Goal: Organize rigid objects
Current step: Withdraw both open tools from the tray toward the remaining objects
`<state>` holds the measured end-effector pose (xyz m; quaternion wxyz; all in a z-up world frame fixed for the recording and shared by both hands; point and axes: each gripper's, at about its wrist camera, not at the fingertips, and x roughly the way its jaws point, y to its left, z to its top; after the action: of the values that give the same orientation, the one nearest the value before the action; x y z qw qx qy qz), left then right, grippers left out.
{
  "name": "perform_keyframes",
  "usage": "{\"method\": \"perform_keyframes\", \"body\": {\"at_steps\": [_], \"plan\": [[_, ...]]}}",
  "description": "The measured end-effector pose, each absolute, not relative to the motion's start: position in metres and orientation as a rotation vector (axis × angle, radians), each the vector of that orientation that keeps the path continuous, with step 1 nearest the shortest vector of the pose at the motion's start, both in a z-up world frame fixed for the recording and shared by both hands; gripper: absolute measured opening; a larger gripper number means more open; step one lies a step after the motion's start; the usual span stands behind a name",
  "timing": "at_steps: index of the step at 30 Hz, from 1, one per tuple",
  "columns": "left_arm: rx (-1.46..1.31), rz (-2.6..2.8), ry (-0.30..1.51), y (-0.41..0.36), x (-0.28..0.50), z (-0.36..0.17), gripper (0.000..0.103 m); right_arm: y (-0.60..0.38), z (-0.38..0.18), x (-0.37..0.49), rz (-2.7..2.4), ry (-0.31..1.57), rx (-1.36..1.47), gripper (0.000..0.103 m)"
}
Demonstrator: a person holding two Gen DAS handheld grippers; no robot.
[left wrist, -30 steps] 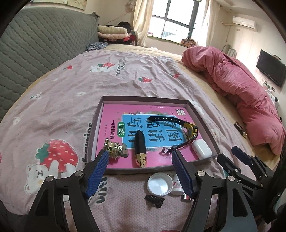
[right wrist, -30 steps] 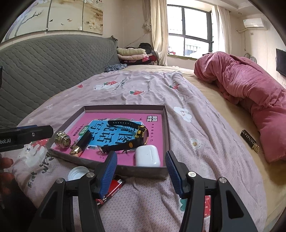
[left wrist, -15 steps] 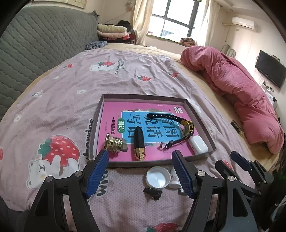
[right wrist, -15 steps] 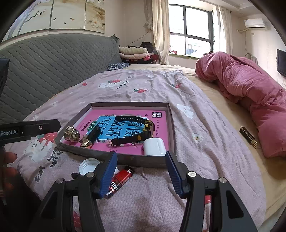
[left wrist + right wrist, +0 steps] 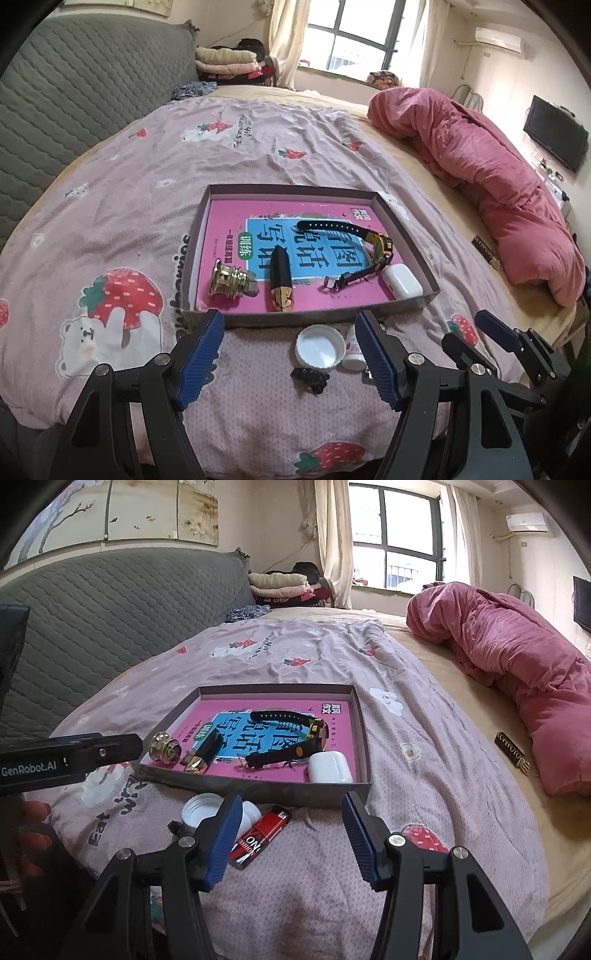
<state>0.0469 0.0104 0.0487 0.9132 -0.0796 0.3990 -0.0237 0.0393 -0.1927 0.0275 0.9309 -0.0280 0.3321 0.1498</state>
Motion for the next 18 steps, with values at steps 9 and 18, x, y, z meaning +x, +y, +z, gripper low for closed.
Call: {"method": "perform_keyframes", "body": {"at_steps": [9,18], "plan": [[-0.162,-0.056,0.846,0.01,0.042,0.043,0.075,-0.184,0.026,0.032,0.322,0.709,-0.067,0.055],[-0.168,-0.055,0.898,0.014,0.035,0.028,0.075,-0.178,0.018,0.027,0.335,0.754,-0.07,0.055]]}}
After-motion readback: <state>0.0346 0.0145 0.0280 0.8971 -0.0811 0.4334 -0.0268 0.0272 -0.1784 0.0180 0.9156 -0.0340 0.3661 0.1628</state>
